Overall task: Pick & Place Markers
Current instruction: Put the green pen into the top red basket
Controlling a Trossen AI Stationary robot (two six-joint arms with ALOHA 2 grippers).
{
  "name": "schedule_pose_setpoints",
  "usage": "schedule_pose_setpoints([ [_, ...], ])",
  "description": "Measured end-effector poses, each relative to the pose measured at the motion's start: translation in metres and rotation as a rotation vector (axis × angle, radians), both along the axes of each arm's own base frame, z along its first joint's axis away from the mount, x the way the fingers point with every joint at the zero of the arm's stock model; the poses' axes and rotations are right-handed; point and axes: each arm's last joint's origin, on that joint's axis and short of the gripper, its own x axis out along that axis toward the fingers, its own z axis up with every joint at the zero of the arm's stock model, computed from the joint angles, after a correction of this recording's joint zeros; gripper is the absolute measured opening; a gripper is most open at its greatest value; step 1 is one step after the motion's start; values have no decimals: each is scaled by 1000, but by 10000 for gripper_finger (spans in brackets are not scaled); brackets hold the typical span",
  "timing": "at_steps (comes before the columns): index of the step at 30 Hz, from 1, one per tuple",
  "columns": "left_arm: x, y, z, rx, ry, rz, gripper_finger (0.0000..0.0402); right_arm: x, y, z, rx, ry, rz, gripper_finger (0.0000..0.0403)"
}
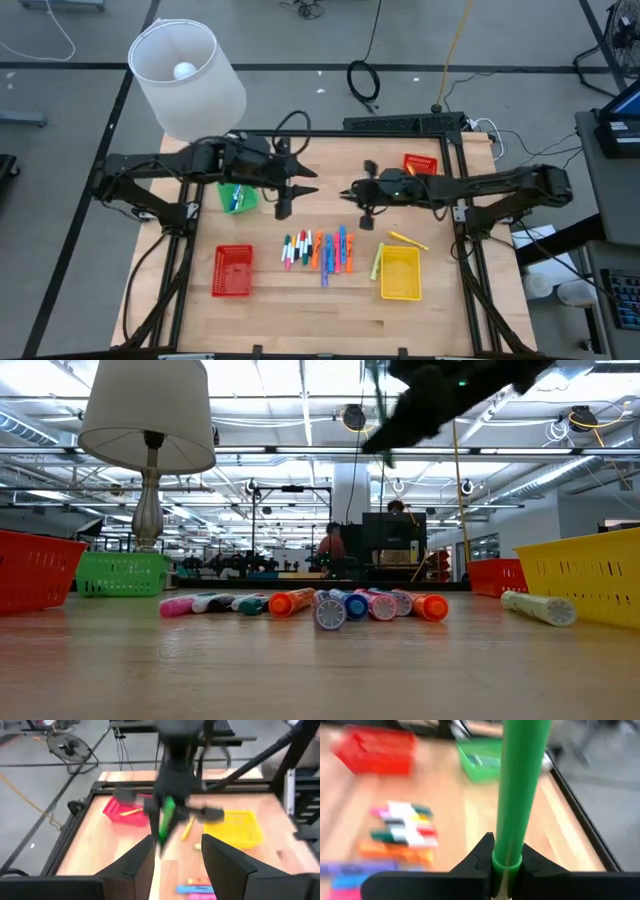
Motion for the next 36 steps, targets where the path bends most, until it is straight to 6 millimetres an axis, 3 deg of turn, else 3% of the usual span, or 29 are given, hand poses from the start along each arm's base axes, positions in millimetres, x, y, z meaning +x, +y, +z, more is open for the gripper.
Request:
schedule_pose_setpoints([
  [7,-11,9,-72,25,-72,51,170,-58,-3,15,22,169,-256,17],
  [12,-33,11,-98,10,-192,72,170,-85,-4,21,80,193,-396,17],
  [17,-54,6,-98,9,-353,26,170,-99,-14,12,81,213,-571,17],
  [22,-70,-7,-95,-12,-440,-129,170,-111,-30,-20,97,285,-683,17],
  [26,-84,-15,-81,-7,-505,-168,170,-123,-51,-45,155,339,-801,17],
  [30,-87,-20,-83,8,-478,-183,170,-133,-65,-68,284,344,-831,17],
  [36,-86,-19,-84,19,-460,-132,170,-148,-75,-85,311,391,-929,23],
])
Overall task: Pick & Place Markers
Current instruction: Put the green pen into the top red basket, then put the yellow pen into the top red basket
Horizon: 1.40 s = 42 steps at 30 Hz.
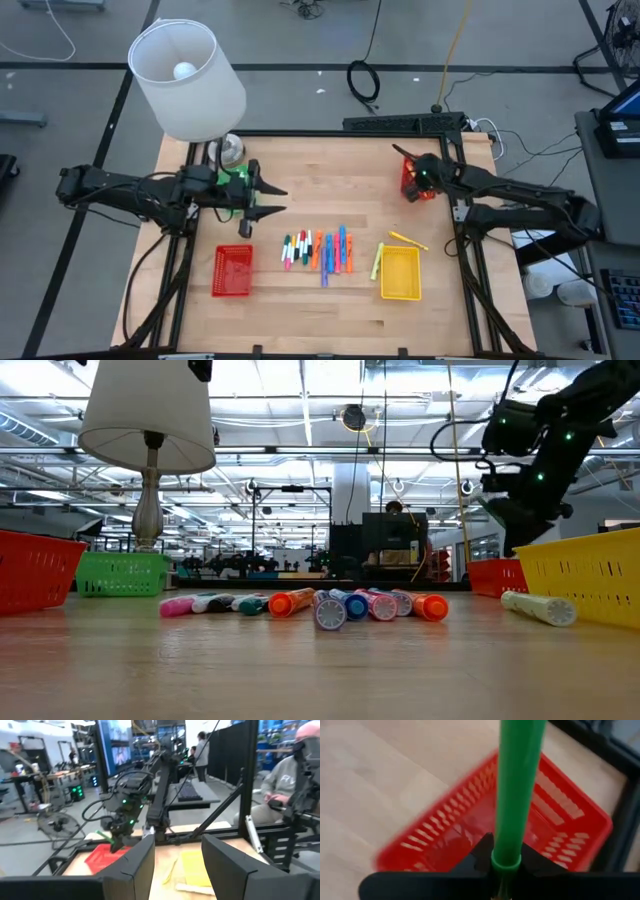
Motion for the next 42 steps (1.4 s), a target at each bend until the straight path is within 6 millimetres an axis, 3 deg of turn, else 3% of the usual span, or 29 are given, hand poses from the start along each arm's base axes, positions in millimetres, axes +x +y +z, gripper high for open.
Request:
schedule_pose_setpoints([
  [7,0,1,-2,1,21,23,170,-8,-1,-12,25,23,-47,35],
  [16,0,1,-2,-2,25,23,170,-8,-1,-12,26,19,-55,61],
  [25,0,1,-3,-2,35,23,170,-9,0,-13,35,23,-62,144],
  [31,0,1,-3,-2,35,23,170,-8,2,-3,59,-65,13,197],
  [39,0,1,-3,-2,35,23,170,-1,27,30,304,-441,317,175],
  [42,0,1,-3,-2,36,23,170,-5,42,35,396,-492,363,154],
])
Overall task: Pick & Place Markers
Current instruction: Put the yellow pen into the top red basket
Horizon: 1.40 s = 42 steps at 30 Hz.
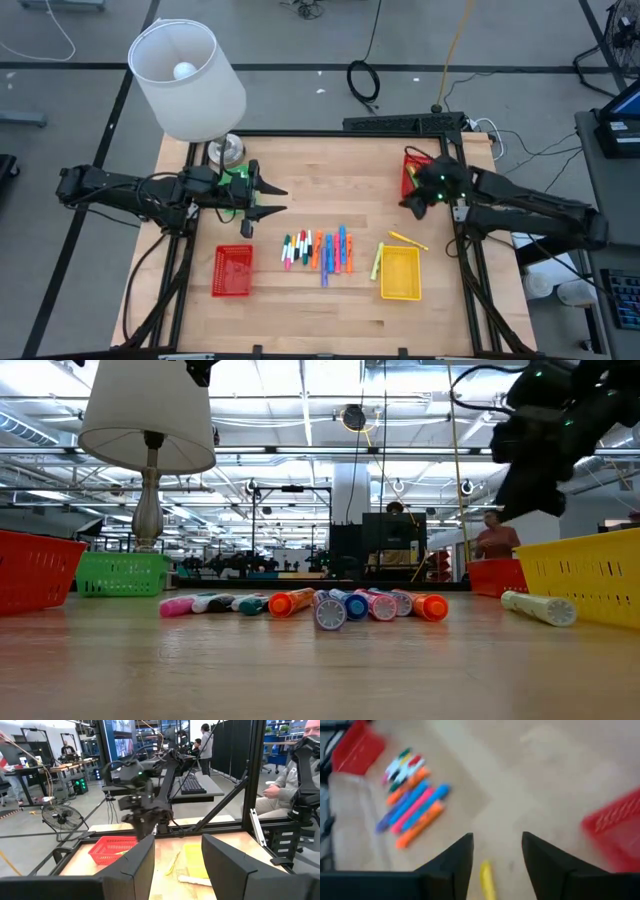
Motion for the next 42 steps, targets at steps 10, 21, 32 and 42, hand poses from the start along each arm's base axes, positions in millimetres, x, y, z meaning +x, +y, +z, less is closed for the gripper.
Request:
schedule_pose_setpoints([
  [10,0,0,-1,0,5,0,170,-13,39,-17,13,277,81,108],
  [21,0,0,-1,-7,6,0,170,-18,63,-47,153,604,131,132],
  [32,0,0,-1,-7,14,0,170,-19,80,-54,354,678,67,97],
  [42,0,0,-2,-6,19,0,170,-21,89,-89,256,782,1,6],
])
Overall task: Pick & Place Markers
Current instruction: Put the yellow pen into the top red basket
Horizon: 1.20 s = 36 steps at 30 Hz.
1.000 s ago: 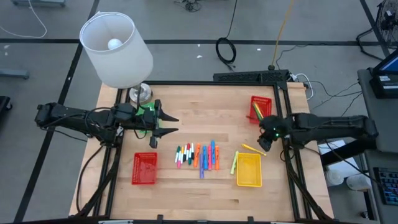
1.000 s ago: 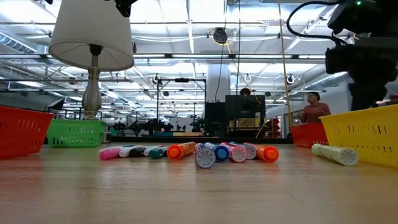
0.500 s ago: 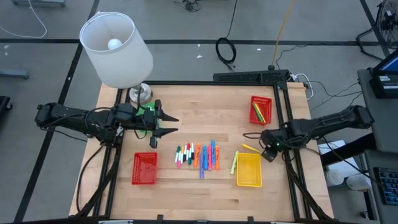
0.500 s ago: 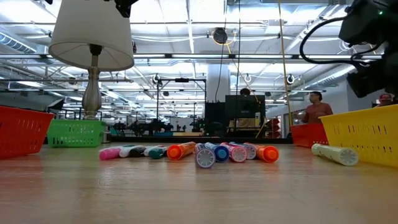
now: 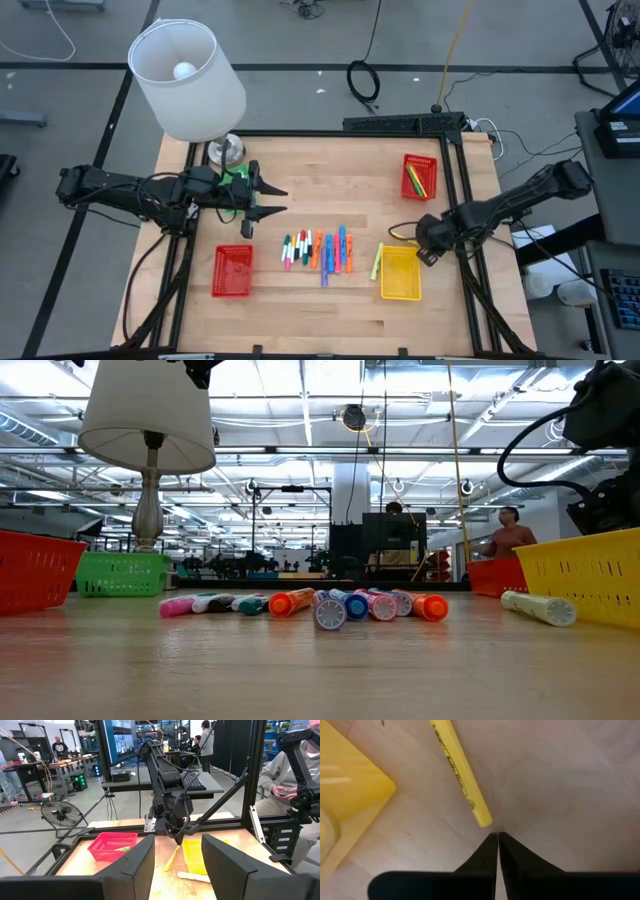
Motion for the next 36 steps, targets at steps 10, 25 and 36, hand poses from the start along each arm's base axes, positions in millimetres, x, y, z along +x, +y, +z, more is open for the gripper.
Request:
schedule_pose_setpoints([
  [10,0,0,0,0,0,0,170,4,3,-4,-16,1,-12,2],
  [25,0,0,0,-4,-2,0,170,18,-7,-3,-81,-141,-33,1],
  [36,0,0,0,-4,-4,0,170,41,-26,0,-245,-362,-34,0],
])
